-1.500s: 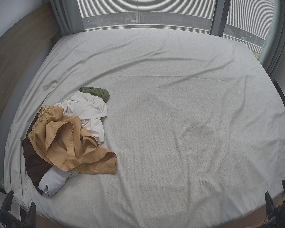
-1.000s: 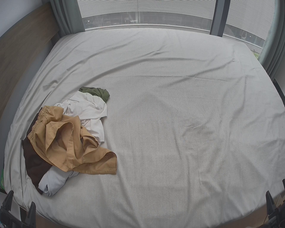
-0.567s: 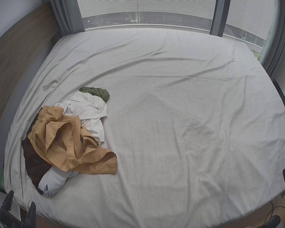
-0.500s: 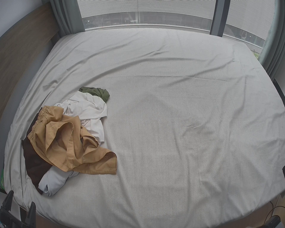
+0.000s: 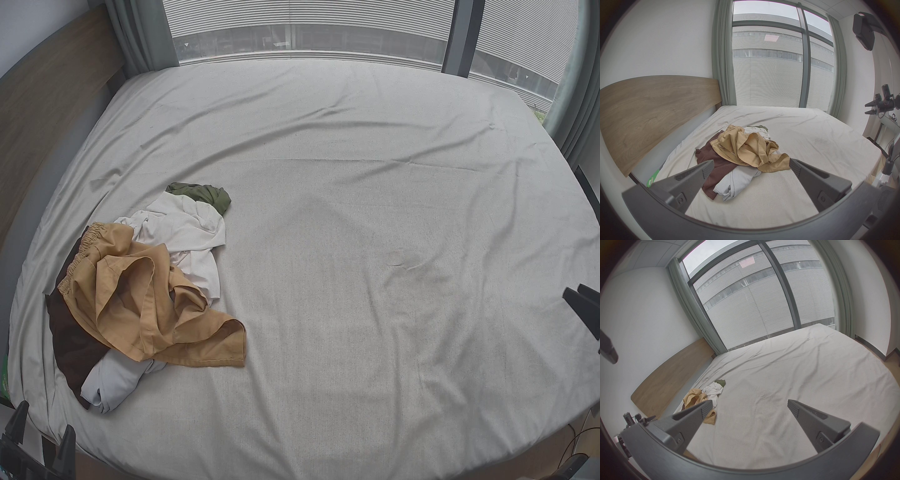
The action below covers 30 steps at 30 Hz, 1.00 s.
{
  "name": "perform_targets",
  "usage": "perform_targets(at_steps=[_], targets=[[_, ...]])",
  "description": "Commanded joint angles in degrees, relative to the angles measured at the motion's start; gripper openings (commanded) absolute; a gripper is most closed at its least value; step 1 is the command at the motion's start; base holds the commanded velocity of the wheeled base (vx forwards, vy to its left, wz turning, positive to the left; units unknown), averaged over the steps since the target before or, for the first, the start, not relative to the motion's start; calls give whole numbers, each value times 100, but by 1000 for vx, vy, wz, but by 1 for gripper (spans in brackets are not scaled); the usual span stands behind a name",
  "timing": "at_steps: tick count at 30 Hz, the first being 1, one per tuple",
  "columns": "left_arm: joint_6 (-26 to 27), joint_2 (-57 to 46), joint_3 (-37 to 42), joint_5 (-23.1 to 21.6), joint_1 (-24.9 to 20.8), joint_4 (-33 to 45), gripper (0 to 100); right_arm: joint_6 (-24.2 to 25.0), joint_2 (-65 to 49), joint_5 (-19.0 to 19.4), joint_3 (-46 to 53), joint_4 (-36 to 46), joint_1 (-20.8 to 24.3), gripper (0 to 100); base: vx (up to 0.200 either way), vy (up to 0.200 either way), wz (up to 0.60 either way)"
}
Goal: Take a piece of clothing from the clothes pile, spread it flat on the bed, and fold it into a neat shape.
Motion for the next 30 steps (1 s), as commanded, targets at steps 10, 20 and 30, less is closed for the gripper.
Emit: perform_targets(at_steps=[10, 20, 30], targets=[[2, -93, 101, 0, 0, -4, 100, 213, 3052, 74, -1102, -1025, 1098, 100, 0, 0, 0], [11, -93, 101, -9, -9, -4, 100, 274, 4599, 56, -1638, -1676, 1898, 100, 0, 0, 0], [11, -93, 101, -9, -9, -4, 100, 309, 5487, 30, -2191, -1676, 2522, 100, 0, 0, 0]])
